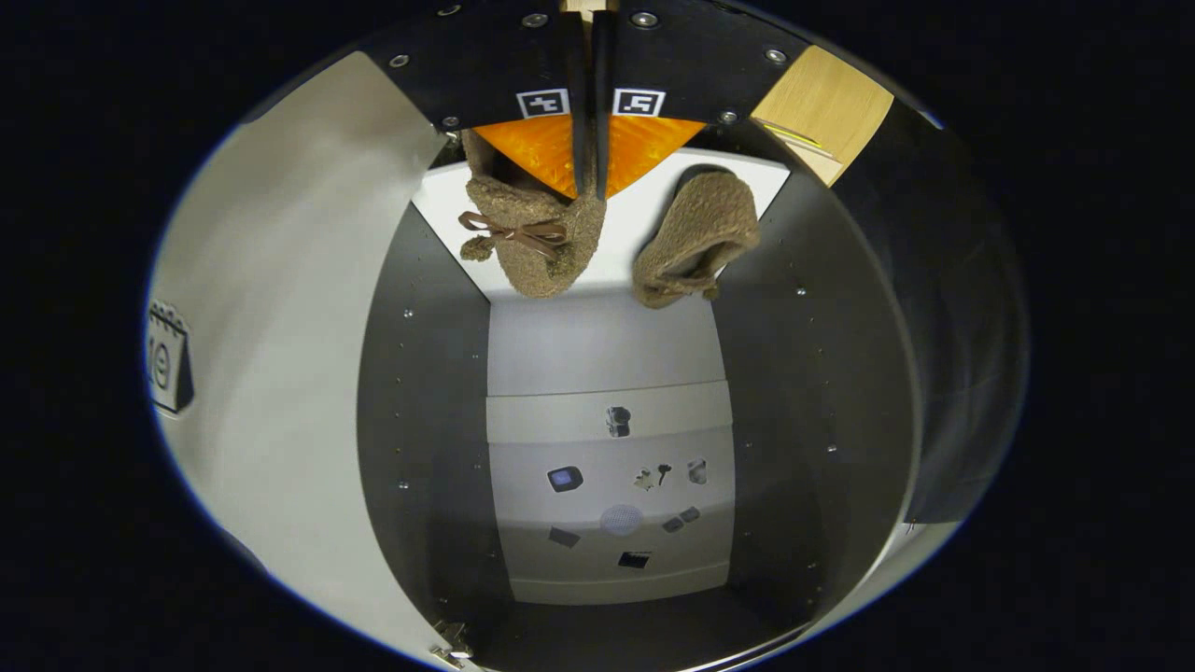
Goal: Open the shoe cabinet door, grab the shoes and put them into the shoe cabinet, then close the shoe cabinet door.
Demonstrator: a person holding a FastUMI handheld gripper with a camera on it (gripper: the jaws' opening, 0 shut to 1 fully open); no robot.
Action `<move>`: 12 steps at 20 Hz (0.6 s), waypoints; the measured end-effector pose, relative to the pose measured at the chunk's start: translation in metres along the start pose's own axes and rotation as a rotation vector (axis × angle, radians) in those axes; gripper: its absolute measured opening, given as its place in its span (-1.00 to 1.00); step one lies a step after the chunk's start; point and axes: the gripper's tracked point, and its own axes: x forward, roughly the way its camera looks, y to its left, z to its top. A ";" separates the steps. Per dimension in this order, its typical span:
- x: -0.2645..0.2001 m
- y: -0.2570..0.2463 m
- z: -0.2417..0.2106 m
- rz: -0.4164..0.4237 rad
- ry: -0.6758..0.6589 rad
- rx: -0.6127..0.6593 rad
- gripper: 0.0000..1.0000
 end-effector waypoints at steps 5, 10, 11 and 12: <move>0.048 0.001 0.014 0.035 0.009 -0.012 -0.95; 0.087 0.008 0.023 0.061 0.015 -0.008 -0.95; 0.094 0.008 0.025 0.066 0.013 -0.009 -0.95; 0.101 0.010 0.027 0.073 0.012 -0.006 -0.95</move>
